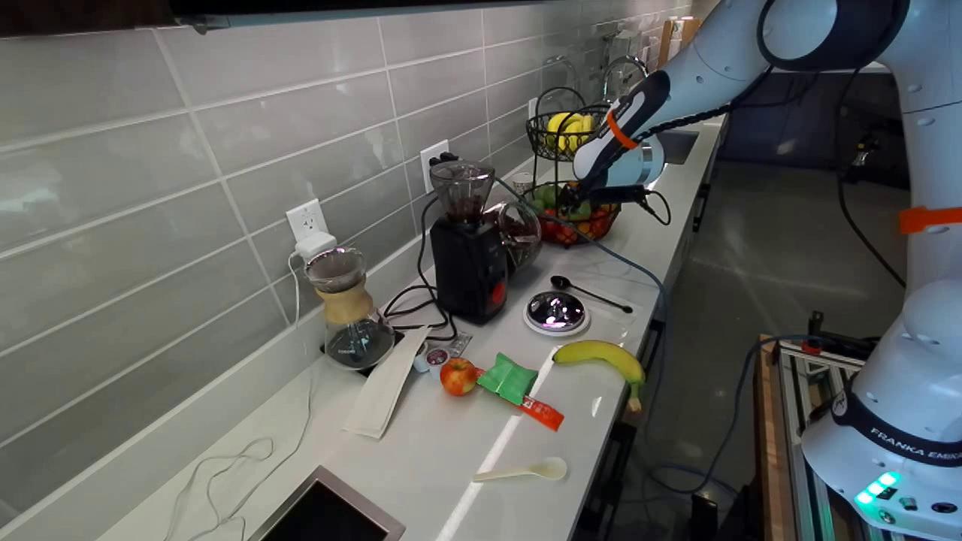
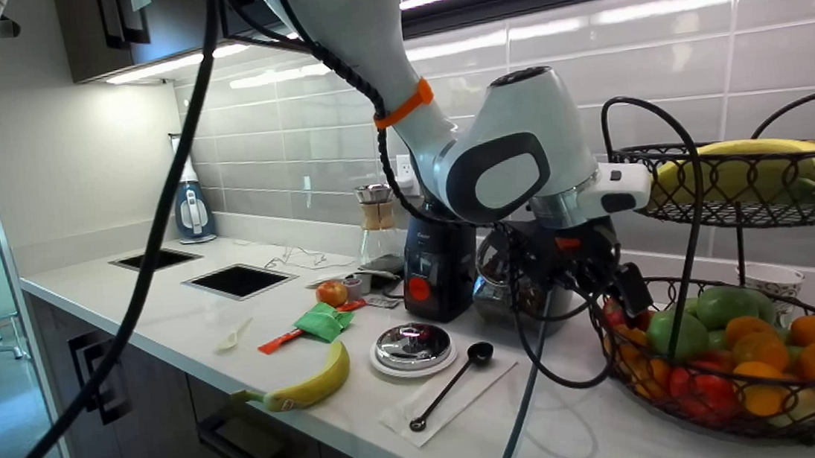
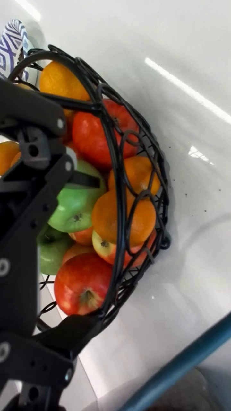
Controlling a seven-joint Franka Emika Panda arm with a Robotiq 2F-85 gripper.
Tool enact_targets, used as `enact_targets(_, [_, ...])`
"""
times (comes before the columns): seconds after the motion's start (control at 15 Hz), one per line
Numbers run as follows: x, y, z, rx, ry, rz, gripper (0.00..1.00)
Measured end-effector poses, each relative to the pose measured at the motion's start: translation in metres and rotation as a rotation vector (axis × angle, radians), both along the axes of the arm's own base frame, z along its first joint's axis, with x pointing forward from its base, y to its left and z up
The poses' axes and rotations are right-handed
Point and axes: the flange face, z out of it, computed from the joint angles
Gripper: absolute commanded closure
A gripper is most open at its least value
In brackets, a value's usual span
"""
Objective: Pick up the fruit from the basket and put it on the table
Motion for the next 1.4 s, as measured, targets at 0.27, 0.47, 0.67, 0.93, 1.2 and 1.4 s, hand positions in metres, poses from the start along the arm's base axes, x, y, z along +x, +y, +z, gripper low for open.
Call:
enact_targets(0.27, [-0.001,-0.004,0.001,-0.022,-0.020,-0.007,0.00])
enact_targets(0.47, [-0.002,-0.007,-0.008,-0.024,-0.007,-0.008,0.00])
enact_targets(0.67, [-0.001,-0.012,-0.017,-0.026,0.003,-0.012,0.00])
enact_targets(0.93, [0.003,-0.018,-0.025,-0.031,0.009,-0.013,0.00])
enact_targets(1.2, [0.006,-0.020,-0.034,-0.032,0.018,-0.013,0.00])
enact_targets(1.4, [0.008,-0.021,-0.039,-0.036,0.027,-0.014,0.21])
